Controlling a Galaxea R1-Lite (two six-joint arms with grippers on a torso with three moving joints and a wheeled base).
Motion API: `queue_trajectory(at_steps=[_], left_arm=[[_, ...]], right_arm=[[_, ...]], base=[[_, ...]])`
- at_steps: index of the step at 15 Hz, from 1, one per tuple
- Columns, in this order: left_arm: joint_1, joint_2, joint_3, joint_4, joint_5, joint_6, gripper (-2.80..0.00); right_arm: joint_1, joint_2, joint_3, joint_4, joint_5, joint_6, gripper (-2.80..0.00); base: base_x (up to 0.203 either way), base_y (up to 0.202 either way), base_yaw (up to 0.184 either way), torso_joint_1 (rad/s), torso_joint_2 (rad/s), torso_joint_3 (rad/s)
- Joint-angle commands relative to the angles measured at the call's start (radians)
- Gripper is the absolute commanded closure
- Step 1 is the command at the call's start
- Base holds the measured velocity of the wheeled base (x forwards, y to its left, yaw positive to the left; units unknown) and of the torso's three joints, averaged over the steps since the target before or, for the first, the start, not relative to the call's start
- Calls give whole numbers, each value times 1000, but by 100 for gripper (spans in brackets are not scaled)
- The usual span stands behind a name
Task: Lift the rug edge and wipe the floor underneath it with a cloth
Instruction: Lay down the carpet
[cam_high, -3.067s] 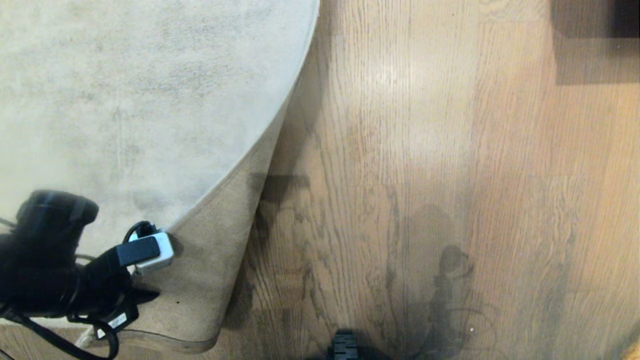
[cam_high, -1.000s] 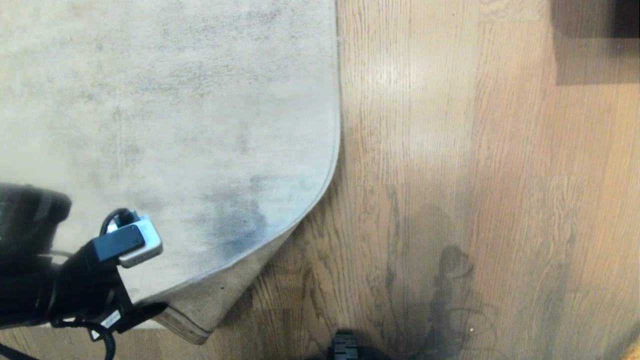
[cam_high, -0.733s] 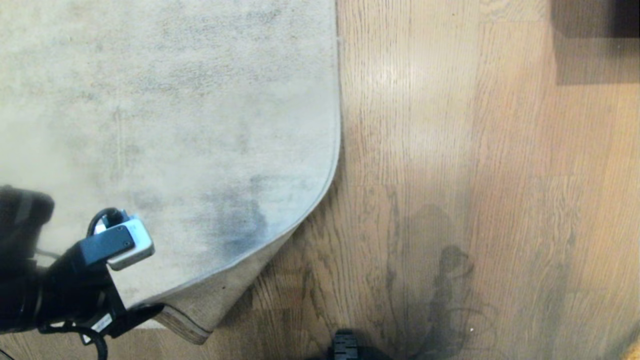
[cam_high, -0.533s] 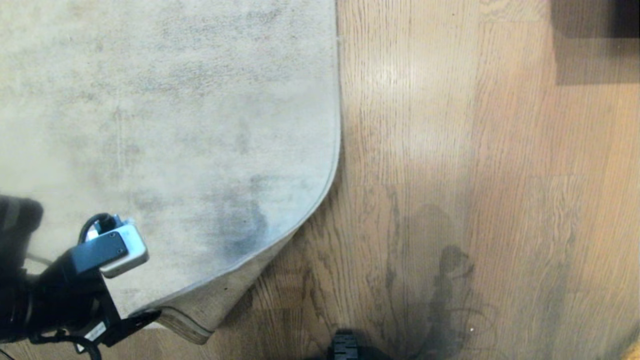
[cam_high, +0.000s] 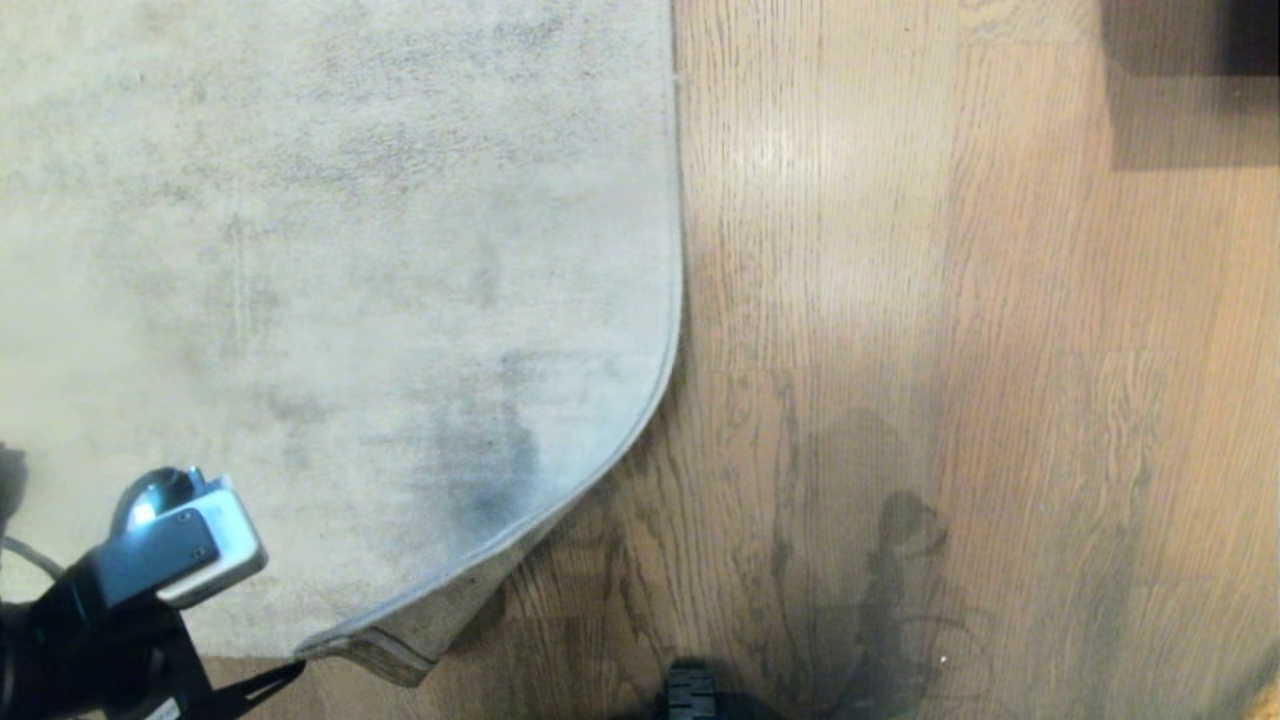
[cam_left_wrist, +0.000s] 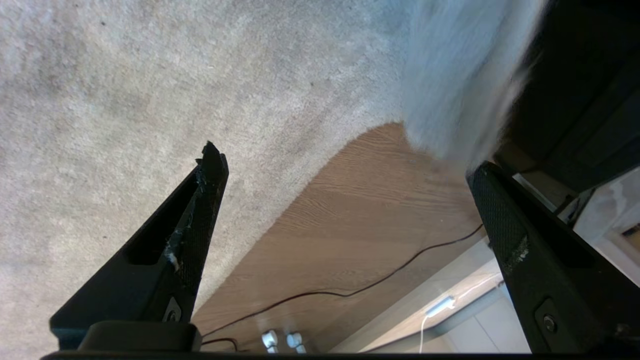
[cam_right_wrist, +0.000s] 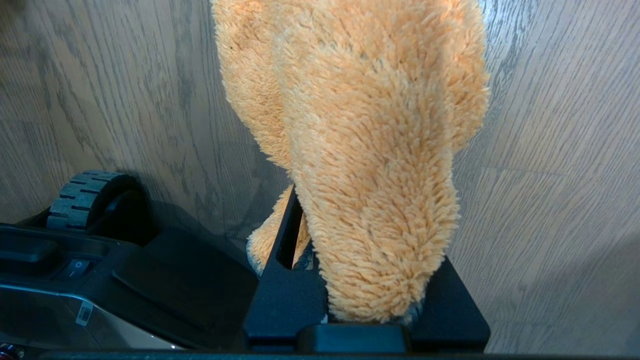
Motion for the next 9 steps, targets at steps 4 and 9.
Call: queue_trajectory(at_steps=[4, 9], left_arm=[[-22, -14, 40, -1, -5, 3, -280], [-44, -12, 101, -6, -9, -30, -280]], right_arm=[[0, 1, 0, 1, 1, -1, 0], [0, 1, 0, 1, 1, -1, 0]], base=[[0, 0, 0, 0, 0, 0], [0, 0, 0, 0, 0, 0]])
